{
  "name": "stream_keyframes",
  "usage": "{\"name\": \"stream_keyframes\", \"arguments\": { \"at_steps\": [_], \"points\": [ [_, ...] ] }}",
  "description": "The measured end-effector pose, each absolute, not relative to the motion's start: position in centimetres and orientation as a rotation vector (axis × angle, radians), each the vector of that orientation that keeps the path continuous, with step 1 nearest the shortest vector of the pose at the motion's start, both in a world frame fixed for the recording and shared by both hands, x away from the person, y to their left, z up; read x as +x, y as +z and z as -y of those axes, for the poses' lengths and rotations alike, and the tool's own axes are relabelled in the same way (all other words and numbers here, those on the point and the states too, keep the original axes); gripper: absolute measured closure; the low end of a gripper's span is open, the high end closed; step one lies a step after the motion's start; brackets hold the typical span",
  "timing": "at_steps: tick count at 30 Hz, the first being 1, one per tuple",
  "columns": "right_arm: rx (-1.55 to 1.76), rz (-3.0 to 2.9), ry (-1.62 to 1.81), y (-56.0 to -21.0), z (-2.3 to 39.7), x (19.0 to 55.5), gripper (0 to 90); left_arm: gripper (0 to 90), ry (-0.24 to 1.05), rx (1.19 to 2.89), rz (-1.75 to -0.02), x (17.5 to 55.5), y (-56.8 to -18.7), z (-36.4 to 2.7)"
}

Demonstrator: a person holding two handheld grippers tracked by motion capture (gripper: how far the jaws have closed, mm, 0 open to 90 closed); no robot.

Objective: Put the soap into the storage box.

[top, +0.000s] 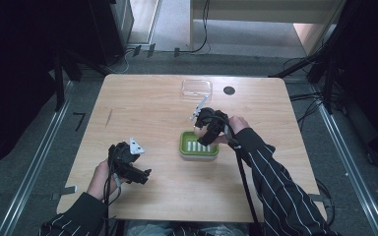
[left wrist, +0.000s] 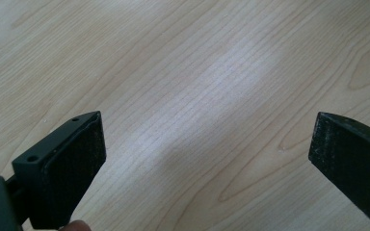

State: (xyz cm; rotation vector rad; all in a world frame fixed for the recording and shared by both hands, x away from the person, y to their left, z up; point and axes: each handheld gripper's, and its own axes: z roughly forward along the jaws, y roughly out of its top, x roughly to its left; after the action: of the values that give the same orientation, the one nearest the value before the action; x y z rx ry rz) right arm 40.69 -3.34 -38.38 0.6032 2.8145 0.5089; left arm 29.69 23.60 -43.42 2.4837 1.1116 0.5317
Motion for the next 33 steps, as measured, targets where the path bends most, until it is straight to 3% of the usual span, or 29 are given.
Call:
{"name": "stream_keyframes", "arguments": {
  "at_steps": [33],
  "points": [
    [0.474,-2.855,0.475,-40.5,1.9,41.1,33.4,0.2,0.53,2.477,-1.116,29.6,-43.4,-23.7]
  ]
}}
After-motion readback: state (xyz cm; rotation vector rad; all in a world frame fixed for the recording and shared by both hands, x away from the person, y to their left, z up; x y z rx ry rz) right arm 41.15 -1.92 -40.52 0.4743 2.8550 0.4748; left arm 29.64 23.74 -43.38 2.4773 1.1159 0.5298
